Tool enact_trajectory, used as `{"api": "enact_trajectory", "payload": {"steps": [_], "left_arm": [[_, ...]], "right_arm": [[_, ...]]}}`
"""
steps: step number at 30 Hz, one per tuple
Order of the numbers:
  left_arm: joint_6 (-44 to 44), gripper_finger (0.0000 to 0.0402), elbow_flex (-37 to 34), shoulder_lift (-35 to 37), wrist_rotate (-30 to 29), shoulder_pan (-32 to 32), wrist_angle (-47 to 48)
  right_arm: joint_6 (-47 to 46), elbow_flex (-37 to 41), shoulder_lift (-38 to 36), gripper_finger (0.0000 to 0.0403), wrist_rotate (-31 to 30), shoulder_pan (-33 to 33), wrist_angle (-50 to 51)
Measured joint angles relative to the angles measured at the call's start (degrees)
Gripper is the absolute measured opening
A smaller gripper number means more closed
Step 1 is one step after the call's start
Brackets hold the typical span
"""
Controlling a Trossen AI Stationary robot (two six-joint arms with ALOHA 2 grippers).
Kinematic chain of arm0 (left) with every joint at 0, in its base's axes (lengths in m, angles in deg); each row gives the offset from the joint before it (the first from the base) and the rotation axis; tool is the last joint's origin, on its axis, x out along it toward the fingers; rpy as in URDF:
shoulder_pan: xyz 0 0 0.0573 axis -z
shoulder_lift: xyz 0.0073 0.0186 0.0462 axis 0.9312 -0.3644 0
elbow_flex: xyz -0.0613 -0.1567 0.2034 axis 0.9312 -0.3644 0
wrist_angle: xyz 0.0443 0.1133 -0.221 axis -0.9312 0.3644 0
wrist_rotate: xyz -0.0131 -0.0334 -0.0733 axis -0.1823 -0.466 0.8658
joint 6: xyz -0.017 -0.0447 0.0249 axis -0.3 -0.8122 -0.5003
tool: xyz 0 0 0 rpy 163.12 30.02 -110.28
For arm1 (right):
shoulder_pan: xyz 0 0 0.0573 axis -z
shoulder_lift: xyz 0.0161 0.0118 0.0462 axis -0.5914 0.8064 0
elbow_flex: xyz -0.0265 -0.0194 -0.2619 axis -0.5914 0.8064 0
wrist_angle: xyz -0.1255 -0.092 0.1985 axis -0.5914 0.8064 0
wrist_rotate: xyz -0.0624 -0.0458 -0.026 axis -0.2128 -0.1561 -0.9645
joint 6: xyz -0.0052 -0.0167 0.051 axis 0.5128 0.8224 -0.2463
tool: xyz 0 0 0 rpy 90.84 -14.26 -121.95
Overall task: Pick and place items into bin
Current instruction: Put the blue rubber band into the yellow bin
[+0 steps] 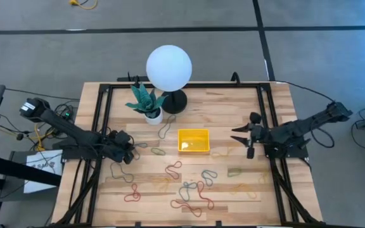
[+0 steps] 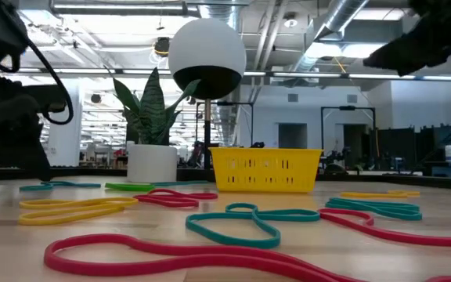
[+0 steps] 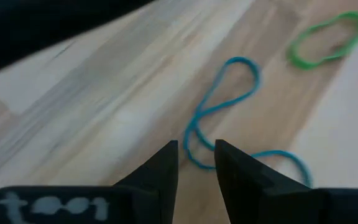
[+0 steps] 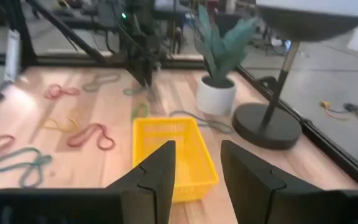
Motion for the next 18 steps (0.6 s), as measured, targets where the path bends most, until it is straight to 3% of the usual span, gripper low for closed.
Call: {"api": "enact_trajectory", "payload": {"steps": [9,18], "left_arm": [[1.6,0.0094,0.3,-10.7,-2.5,-1.5,-8.1],[1.9,0.0081,0.4,-15.0,-4.1,-1.4,-9.1]], "right_arm": [[-0.6,0.0,7.3,0.0122,2.8,3.0,-8.7],[-3.8,0.0,8.8,0.0122,3.0,3.0,-10.3]]}}
